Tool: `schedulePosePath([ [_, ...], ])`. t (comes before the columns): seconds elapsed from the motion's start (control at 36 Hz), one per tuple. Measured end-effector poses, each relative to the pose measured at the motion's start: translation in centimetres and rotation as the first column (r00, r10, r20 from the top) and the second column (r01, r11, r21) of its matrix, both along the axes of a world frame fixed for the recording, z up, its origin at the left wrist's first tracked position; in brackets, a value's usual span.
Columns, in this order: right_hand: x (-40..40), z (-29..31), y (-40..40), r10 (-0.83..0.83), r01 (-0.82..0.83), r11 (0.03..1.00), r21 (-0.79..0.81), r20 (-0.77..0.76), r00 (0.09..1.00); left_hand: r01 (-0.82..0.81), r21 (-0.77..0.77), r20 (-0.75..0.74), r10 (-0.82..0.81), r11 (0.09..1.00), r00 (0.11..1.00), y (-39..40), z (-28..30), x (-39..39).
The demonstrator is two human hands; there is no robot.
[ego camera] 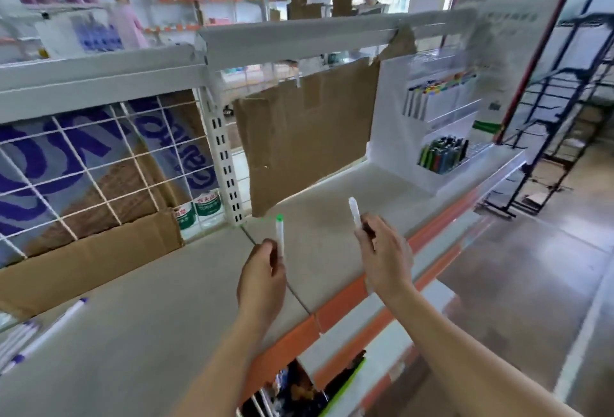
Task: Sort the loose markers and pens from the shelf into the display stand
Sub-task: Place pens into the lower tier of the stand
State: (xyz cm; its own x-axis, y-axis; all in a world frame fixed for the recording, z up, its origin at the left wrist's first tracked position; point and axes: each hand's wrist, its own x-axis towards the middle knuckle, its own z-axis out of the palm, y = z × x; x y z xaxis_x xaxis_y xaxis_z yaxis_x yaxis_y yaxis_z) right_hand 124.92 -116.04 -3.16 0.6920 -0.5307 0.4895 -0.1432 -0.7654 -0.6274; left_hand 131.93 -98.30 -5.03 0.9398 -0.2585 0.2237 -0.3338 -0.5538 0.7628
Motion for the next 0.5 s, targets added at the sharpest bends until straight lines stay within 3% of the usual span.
schedulePosePath([
  [0.19,-5.3,0.2,-9.8,-0.089,0.086,0.996,0.037,0.089,0.992,0.085,-0.118,-0.077,-0.094,0.989,0.993,-10.6,-1.0,-2.7],
  [0.33,-8.7,-0.4,-16.8,-0.165,0.149,0.981,0.124,0.132,0.977,0.144,-0.081,-0.028,-0.147,0.986,0.989,-18.1,0.3,-6.4],
  [0.5,-12.3,0.7,-22.9,-0.233,0.219,0.969,0.111,0.136,0.963,0.199,-0.069,0.018,-0.198,0.978,0.980,-24.9,1.3,-9.2],
])
